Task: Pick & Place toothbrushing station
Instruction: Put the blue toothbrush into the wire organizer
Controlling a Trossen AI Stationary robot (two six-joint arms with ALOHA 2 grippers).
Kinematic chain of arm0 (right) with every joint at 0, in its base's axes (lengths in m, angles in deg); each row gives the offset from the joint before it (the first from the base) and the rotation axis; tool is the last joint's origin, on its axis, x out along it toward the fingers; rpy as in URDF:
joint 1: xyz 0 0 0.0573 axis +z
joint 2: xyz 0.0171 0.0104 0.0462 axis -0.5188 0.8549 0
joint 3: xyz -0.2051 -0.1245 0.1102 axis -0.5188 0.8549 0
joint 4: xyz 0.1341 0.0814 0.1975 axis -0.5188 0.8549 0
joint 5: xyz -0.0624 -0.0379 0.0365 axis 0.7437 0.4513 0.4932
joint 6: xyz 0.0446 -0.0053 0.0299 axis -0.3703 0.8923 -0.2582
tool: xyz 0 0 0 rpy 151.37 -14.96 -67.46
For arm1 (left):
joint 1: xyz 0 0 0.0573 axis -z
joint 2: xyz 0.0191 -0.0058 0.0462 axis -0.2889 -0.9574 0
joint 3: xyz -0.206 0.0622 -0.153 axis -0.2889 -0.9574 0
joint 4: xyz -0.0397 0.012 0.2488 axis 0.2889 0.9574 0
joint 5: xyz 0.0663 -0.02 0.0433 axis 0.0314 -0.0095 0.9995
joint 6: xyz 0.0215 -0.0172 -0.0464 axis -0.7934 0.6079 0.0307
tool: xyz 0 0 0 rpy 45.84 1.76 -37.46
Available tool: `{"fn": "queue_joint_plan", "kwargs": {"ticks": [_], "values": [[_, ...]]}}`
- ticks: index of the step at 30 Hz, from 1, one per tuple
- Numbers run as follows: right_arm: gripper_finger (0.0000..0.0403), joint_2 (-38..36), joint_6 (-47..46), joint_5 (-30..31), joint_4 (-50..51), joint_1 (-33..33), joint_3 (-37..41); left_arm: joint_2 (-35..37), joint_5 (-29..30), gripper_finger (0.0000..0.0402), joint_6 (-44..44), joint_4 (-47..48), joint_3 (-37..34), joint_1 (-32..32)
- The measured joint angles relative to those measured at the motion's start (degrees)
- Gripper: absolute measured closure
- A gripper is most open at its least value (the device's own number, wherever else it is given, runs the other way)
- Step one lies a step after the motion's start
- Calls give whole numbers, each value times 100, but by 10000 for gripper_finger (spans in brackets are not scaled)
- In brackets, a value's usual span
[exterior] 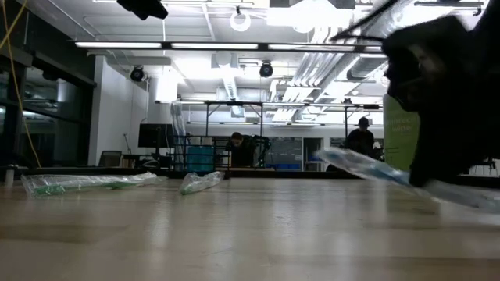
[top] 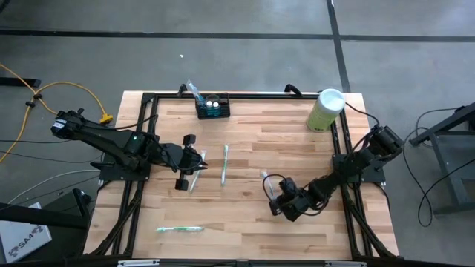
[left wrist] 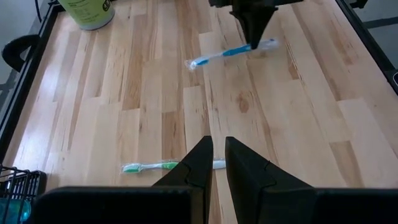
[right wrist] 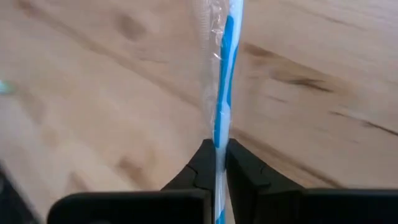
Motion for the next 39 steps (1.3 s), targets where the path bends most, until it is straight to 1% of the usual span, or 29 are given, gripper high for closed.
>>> {"fn": "queue_joint_plan", "kwargs": {"ticks": [4, 7, 9, 12, 16, 19, 22, 32, 39], "values": [[393, -7, 761, 238, -689, -72, 0, 0, -13, 365, 22, -5, 0, 1], [393, -8, 1592, 251, -1412, -127, 0, 0, -42, 365, -150, -1, 0, 1], [393, -10, 2222, 164, -2003, -158, 0, 0, -237, 365, -359, -3, 0, 1], [393, -17, 3056, 108, -2880, -170, -2, 0, -704, 365, -735, -3, 0, 4], [393, -19, 3702, 90, -3734, -172, -7, 0, -1168, 365, -1050, -74, 0, 4], [393, -20, 3891, -23, -4024, -172, -7, 0, -1213, 365, -1250, -188, 0, 4], [393, -21, 3895, -138, -4029, -172, -9, 0, -1213, 365, -1467, -277, 0, 4], [393, -23, 3902, -363, -4319, -170, -11, 0, -1213, 365, -2873, -634, 2, 4], [393, -30, 3913, -512, -4475, -170, -11, -97, -1213, 365, -3456, -779, 2, 4]]}}
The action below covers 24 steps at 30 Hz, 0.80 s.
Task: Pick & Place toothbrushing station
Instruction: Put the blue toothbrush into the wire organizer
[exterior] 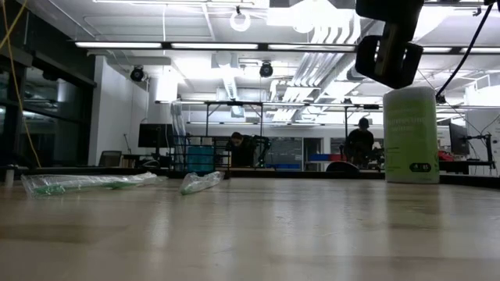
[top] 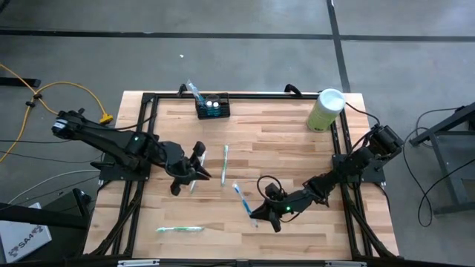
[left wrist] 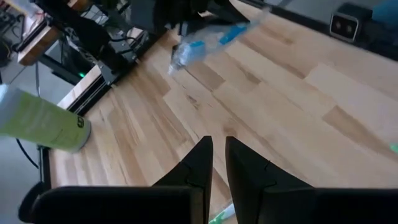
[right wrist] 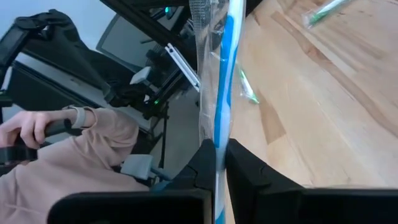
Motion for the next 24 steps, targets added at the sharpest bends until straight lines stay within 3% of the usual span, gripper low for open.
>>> {"fn": "queue_joint_plan", "kwargs": {"ticks": [9, 18, 24], "values": [[393, 11, 150, -173, -151, -97, -2, -512, -14, 365, -388, -325, 0, 0], [393, 466, 270, -1032, -484, -250, -269, -780, -194, 365, -1252, -815, 0, -2], [393, 730, 271, -1379, -484, -267, -540, -780, -871, 365, -1913, -902, 0, 17]]}}
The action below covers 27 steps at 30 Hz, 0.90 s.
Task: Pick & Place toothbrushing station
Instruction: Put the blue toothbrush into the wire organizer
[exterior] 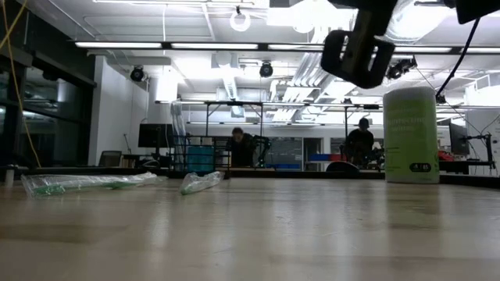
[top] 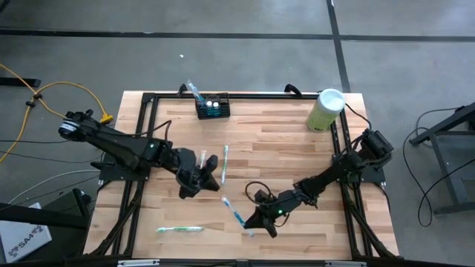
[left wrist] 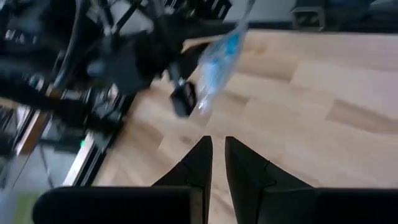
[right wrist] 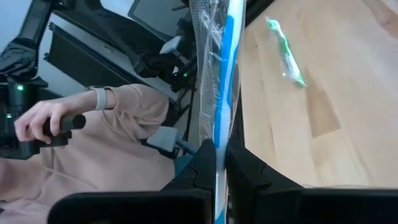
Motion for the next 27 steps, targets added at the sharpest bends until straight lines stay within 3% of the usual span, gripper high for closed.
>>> {"fn": "queue_joint_plan", "kwargs": {"ticks": [6, 11, 23, 27], "values": [[390, 0, 19, -81, 2, 11, -37, 0, -91, 365, -130, -14, 0, 206], [394, 0, 42, -121, 1, 22, -37, 0, 225, 363, -453, -68, 0, 387], [394, 0, 148, -260, -41, 20, -37, 0, 287, 292, -830, -390, 0, 411], [394, 0, 156, -311, -40, 20, -37, 0, -93, 286, -1042, -393, 0, 409]]}}
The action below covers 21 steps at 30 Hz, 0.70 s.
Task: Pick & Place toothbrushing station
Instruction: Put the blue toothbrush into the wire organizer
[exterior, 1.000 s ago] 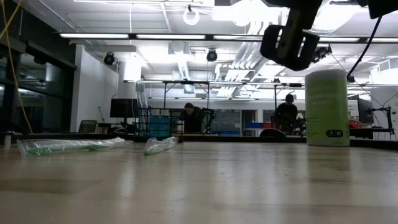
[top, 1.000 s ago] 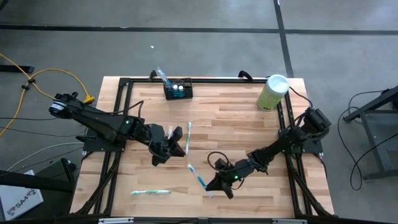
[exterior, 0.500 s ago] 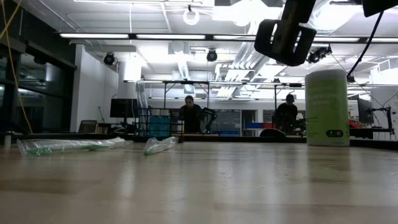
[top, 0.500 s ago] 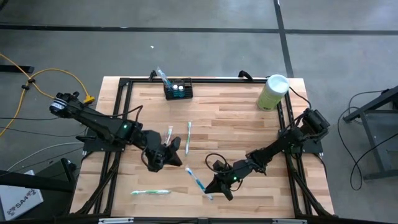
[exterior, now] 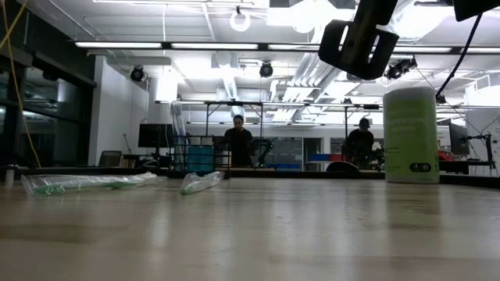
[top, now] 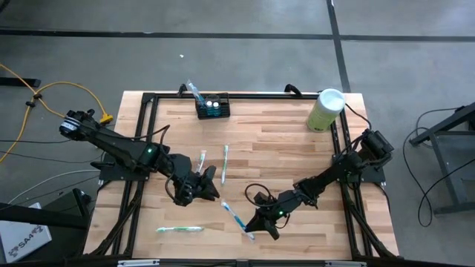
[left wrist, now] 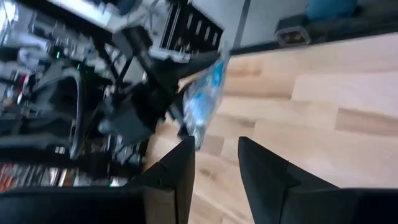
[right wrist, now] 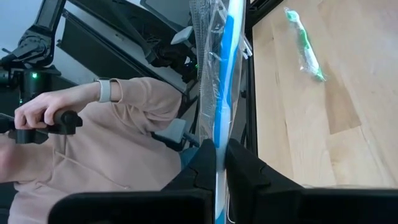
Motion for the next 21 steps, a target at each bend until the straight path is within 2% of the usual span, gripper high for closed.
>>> {"fn": "queue_joint_plan", "kwargs": {"ticks": [21], "values": [[394, 0, 125, -66, -46, -15, 2, -306, -263, 286, -234, -521, 0, -184]]}}
